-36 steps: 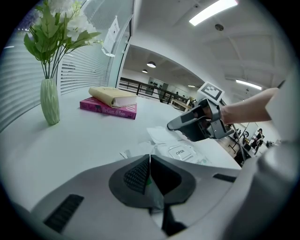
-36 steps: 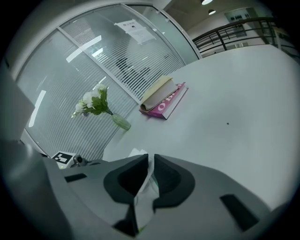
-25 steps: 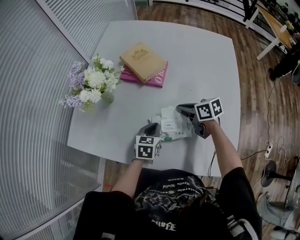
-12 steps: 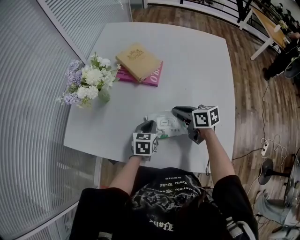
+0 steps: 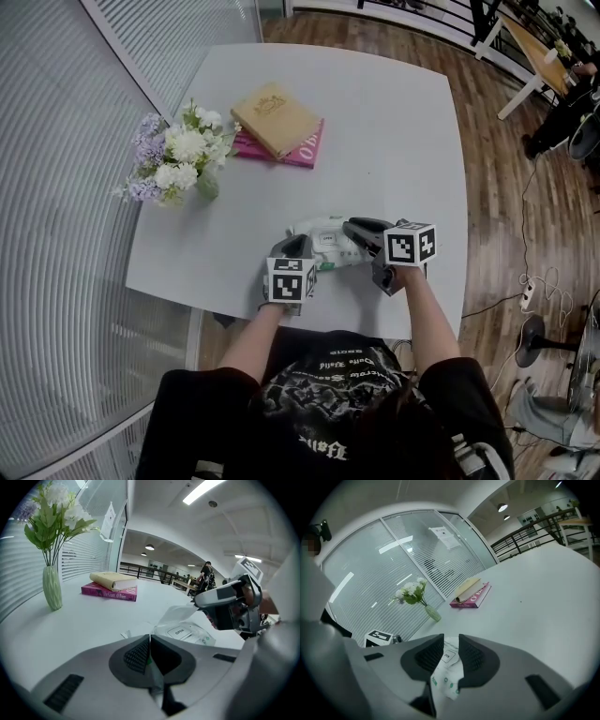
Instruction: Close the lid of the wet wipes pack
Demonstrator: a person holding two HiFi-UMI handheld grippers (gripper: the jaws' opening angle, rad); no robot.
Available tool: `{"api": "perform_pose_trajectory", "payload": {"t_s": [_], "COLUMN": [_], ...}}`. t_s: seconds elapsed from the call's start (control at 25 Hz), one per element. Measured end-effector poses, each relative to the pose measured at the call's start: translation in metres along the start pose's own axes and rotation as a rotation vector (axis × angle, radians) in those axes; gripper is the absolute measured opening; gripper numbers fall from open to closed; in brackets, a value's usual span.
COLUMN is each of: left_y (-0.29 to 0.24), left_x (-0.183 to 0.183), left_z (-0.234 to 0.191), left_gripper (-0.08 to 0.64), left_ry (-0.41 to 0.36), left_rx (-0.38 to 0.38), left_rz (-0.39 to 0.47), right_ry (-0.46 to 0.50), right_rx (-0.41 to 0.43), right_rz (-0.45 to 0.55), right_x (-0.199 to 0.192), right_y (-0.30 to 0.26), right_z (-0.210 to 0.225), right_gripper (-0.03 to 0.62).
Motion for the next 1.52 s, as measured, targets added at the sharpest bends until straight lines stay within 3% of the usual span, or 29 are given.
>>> {"api": "perform_pose_trajectory", "payload": {"t_s": [0.16, 0.36, 0.76, 1.0, 1.2, 1.32, 1.52], "left_y": [0.0, 0.001, 0.004, 0.017, 0.022, 0.025, 0.026], "left_x": [0.0, 0.0, 0.0, -0.005, -0.011, -0.016, -0.016], "left_z": [0.0, 0.002, 0.001, 0.012, 0.02, 0.018, 0.02], "left_gripper": [0.011, 0.011, 0.011, 0.011, 0.011, 0.011, 0.011], "left_ry": [-0.011, -0.009, -0.003, -0.029, -0.037, -0.03, 0.01], "left_rx": [0.009, 0.012, 0.006, -0.066, -0.085, -0.077, -0.105], "left_rz": [0.008, 0.012, 0.021, 0.041, 0.041, 0.035, 0.034], "right_ry": [-0.017, 0.076, 0.132, 0.19, 0.252, 0.212, 0.13], "right_rx": [-0.016, -0.065, -0.127, -0.233, -0.389, -0.423, -0.386], "right_rz": [0.018, -0.084, -0.079, -0.107, -0.092, -0.097, -0.055], "right_x": [-0.01, -0.035, -0.052, -0.06, -0.061, -0.066, -0.065], "right_y": [0.001, -0.005, -0.022, -0.03, -0.032, -0.035, -0.032], "right_z": [-0.001, -0.006, -0.022, -0.015, -0.012, -0.014, -0.012], "right_gripper": [0.091, 0.077, 0.014, 0.0, 0.0, -0.001, -0.002]}}
Point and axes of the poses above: the fingertips, and each gripper's own axes: y backward along the fingers, z to its right, x out of its top, the point moved 2 cm from there along y, backward along the fingers, and after that the axes turned 2 degrees about x, right-handed, at the moved point
